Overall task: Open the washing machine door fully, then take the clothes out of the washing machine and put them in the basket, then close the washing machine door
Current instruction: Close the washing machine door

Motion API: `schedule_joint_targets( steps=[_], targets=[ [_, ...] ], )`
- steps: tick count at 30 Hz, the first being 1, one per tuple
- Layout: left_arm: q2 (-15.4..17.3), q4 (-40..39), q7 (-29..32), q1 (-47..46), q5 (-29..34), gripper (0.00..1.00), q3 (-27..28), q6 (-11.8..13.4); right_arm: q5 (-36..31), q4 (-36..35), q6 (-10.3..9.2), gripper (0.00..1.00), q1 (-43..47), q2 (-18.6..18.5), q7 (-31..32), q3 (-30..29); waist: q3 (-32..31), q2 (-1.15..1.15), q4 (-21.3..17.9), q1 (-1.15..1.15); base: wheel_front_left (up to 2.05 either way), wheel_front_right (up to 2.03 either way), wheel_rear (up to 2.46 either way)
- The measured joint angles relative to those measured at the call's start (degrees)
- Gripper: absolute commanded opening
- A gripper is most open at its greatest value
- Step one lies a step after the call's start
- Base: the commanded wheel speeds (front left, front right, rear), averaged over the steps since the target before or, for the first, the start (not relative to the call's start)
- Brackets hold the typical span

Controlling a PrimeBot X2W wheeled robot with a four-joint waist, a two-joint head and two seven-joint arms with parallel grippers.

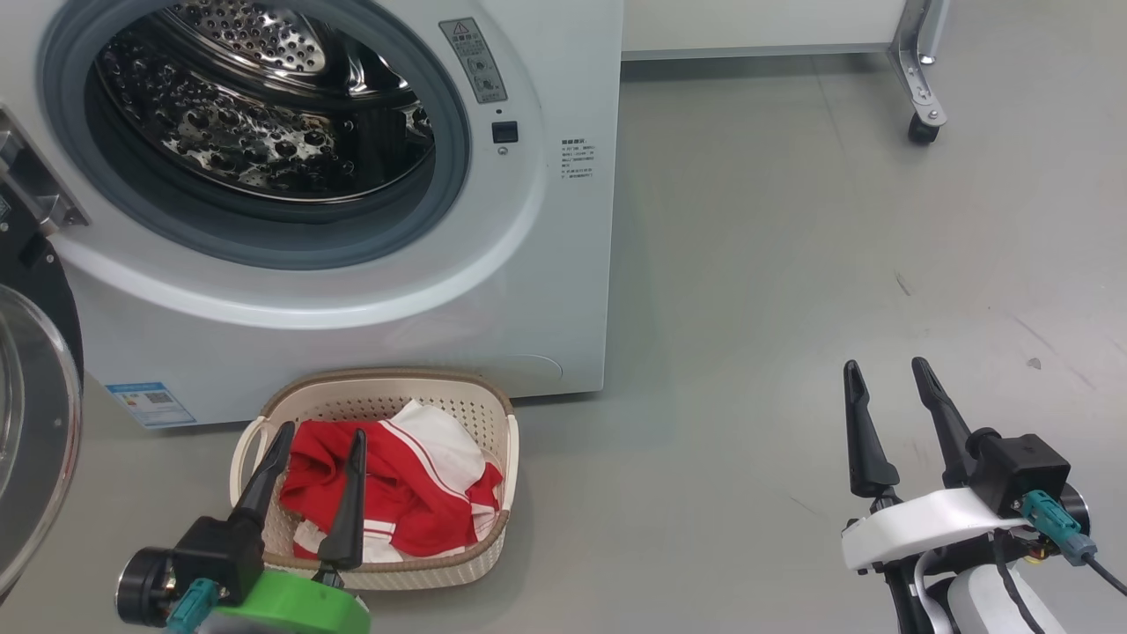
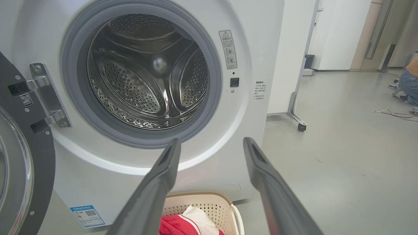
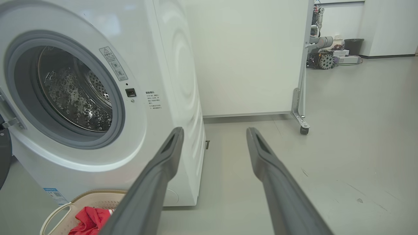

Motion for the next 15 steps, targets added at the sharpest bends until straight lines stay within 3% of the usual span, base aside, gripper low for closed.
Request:
schedule_joint_targets(
  steps=[15],
  targets=[
    [0.0, -0.4, 0.0, 0.2, 0.0, 1.00, 0.1, 0.2, 0.0, 0.0, 0.00, 1.00, 0.0, 0.0, 0.0, 0.1, -0.2, 0.00, 0.2, 0.00, -0.73, 0.73, 0.00]
  ],
)
